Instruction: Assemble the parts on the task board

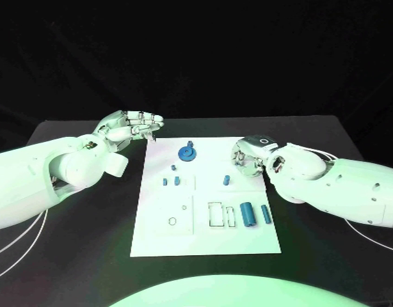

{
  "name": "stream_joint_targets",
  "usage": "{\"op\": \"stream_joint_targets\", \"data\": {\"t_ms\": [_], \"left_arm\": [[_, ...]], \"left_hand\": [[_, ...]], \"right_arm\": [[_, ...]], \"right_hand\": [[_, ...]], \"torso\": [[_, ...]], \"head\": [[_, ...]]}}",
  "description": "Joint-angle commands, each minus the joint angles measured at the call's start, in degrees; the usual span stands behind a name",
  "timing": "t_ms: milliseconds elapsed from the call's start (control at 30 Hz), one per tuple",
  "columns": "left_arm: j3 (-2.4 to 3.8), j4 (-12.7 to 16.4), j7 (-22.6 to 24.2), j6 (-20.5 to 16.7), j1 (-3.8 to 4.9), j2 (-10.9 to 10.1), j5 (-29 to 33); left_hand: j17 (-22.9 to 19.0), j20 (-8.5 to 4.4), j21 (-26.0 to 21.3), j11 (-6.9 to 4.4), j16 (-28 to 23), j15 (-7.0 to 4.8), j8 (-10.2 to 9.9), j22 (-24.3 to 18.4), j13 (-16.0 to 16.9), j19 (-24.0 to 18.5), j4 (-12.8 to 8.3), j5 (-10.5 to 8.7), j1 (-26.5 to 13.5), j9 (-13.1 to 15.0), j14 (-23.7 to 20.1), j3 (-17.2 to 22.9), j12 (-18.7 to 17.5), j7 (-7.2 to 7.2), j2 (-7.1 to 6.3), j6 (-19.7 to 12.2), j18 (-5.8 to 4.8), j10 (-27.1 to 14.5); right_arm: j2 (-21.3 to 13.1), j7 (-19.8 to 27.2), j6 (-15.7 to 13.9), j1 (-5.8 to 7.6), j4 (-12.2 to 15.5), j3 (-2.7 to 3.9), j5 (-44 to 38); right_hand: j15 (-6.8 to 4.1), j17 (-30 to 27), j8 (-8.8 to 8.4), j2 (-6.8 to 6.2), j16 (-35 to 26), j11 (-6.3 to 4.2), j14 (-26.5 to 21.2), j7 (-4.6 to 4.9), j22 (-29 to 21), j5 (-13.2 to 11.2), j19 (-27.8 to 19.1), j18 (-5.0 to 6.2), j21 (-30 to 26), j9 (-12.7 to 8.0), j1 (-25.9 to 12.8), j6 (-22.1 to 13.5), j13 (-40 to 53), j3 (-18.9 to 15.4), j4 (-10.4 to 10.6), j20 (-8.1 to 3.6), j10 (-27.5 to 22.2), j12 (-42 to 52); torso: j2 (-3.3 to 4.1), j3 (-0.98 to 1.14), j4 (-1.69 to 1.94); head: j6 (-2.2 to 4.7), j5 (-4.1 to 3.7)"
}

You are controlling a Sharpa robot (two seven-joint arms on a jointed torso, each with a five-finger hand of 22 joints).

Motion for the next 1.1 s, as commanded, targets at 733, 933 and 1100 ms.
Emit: {"op": "stream_joint_targets", "data": {"t_ms": [733, 933, 1100], "left_arm": [[0.06, -1.0, 0.5, 0.0, 0.07, 0.6, -0.1], [0.06, -1.1, 0.5, -0.1, 0.07, 0.7, -0.1], [0.06, -1.1, 0.6, -0.1, 0.06, 0.9, -0.1]], "left_hand": [[-0.1, 0.20, 0.2, 0.10, -0.4, 0.16, -0.4, 0.1, -0.1, -0.5, -0.5, 0.23, -0.3, -0.1, -0.2, 0.0, -0.3, 0.99, 0.07, -0.7, 0.77, -0.5], [-0.1, 0.20, 0.2, 0.10, -0.4, 0.16, -0.4, 0.1, -0.1, -0.5, -0.5, 0.23, -0.3, -0.1, -0.2, 0.0, -0.3, 0.99, 0.07, -0.7, 0.77, -0.5], [-0.1, 0.20, 0.2, 0.10, -0.4, 0.16, -0.4, 0.1, -0.1, -0.5, -0.5, 0.23, -0.3, -0.1, -0.2, 0.0, -0.3, 0.99, 0.07, -0.7, 0.77, -0.5]], "right_arm": [[-4.2, 0.6, -1.3, 2.28, 8.6, 0.22, 2.1], [-4.3, 0.9, -2.1, 2.52, 10.7, 0.26, 2.6], [-2.9, 1.6, -2.6, 2.38, 13.6, 0.28, 3.0]], "right_hand": [[-0.47, 0.3, 0.25, 0.36, 0.0, -1.95, 3.0, -0.07, 12.5, 0.3, 4.1, -0.85, 0.4, 0.2, -0.2, 0.5, 0.2, 0.0, -0.4, -0.33, 2.4, 0.4], [-0.48, 0.4, 0.26, 0.35, 0.1, -1.95, 3.0, -0.07, 12.4, 0.3, 4.1, -0.84, 0.3, 0.3, -0.2, 0.5, 0.2, 0.0, -0.5, -0.35, 2.5, 0.3], [-0.48, 0.3, 0.26, 0.35, 0.0, -1.96, 3.0, -0.07, 12.4, 0.3, 4.1, -0.83, 0.3, 0.3, -0.2, 0.5, 0.2, 0.0, -0.5, -0.35, 2.5, 0.3]], "torso": [[-0.04, -0.02, -0.01], [-0.01, -0.05, 0.02], [-0.03, -0.03, 0.01]], "head": [[0.53, 0.01], [0.59, 0.41], [0.56, 1.31]]}}
